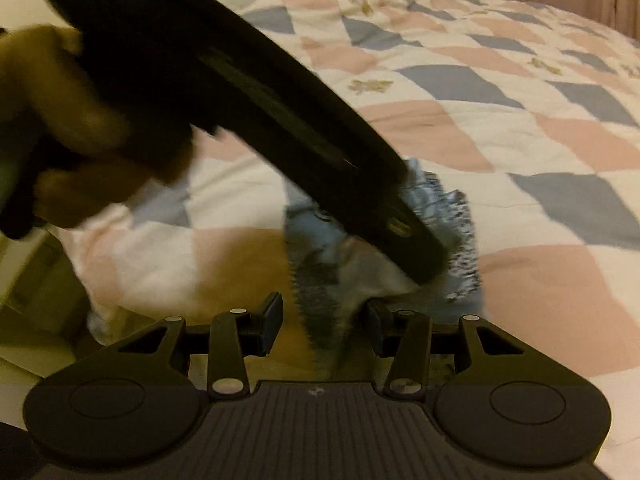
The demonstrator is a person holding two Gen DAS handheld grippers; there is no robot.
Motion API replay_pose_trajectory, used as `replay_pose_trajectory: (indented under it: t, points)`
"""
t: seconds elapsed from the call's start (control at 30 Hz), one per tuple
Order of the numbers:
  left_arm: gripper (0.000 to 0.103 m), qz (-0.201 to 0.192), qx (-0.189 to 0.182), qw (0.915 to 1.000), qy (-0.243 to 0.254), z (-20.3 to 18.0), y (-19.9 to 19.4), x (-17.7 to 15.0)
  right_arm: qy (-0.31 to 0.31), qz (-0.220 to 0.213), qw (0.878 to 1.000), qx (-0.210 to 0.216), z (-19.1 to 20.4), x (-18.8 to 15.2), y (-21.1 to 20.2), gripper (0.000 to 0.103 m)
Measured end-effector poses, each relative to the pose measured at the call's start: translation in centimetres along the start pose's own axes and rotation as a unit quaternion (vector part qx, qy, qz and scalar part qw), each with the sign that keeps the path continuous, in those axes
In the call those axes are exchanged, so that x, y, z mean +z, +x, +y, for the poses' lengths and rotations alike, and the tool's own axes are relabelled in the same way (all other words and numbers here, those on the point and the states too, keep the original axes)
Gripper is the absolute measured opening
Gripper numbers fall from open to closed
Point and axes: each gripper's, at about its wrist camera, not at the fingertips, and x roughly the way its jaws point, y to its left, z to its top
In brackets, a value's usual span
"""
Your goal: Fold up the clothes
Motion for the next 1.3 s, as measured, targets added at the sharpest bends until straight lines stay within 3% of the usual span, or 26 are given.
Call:
replay_pose_trajectory:
  t: [0.07, 0.2, 0.27, 0.43, 0.57, 0.7, 0.8, 0.83, 0.93, 0.97, 1.07, 1.2, 1.3]
  points:
    - [0.05, 0.011, 0.019, 0.9996, 0.019, -0.5, 1.3, 0.1, 0.01, -0.001, 1.0, 0.011, -0.3, -0.5, 0.1, 0.047]
    - [0.042, 0.029, 0.052, 0.9972, 0.046, -1.1, 3.2, 0.4, 0.024, 0.004, 1.0, 0.019, -0.6, -1.4, 0.2, 0.047]
    - [0.025, 0.041, 0.068, 0.9953, 0.055, -1.5, 3.7, 0.6, 0.029, 0.009, 0.999, 0.016, -0.9, -1.7, -0.1, 0.047]
    - [0.012, 0.021, 0.085, 0.9954, 0.038, -0.9, 0.0, -0.2, 0.053, -0.014, 0.998, 0.002, -2.0, -1.5, -2.4, 0.047]
    - [0.0, 0.001, 0.107, 0.9942, -0.011, 1.9, -3.6, -1.5, 0.09, -0.046, 0.994, -0.028, -3.7, -0.8, -3.7, 0.048]
    - [0.0, -0.011, 0.114, 0.9924, -0.046, 4.3, -4.3, -1.8, 0.107, -0.048, 0.992, -0.052, -5.5, 0.2, -2.3, 0.057]
    - [0.001, -0.022, 0.089, 0.9944, -0.053, 4.1, -4.2, -1.2, 0.108, -0.035, 0.992, -0.061, -6.0, 0.7, -0.8, 0.058]
    - [0.005, -0.023, 0.077, 0.9954, -0.051, 3.7, -4.0, -1.0, 0.105, -0.034, 0.992, -0.061, -5.9, 0.6, -0.5, 0.058]
    - [0.033, -0.021, 0.054, 0.9978, -0.032, 1.7, -2.8, -0.6, 0.067, -0.039, 0.995, -0.059, -4.2, 0.4, -0.9, 0.056]
    - [0.036, -0.02, 0.048, 0.9984, -0.025, 1.0, -2.4, -0.4, 0.056, -0.039, 0.996, -0.055, -3.6, 0.2, -1.1, 0.054]
    - [0.046, -0.008, 0.026, 0.9995, -0.015, -0.6, -1.0, -0.1, 0.045, -0.039, 0.998, -0.031, -2.3, -0.3, -1.2, 0.035]
    - [0.047, 0.018, 0.028, 0.9994, -0.007, -1.7, 1.3, 0.0, 0.048, -0.034, 0.998, 0.01, -1.6, -0.9, -0.7, 0.027]
    - [0.03, 0.035, 0.059, 0.9976, 0.001, -1.3, 2.4, -0.1, 0.05, -0.032, 0.998, 0.022, -1.3, -1.1, -0.7, 0.027]
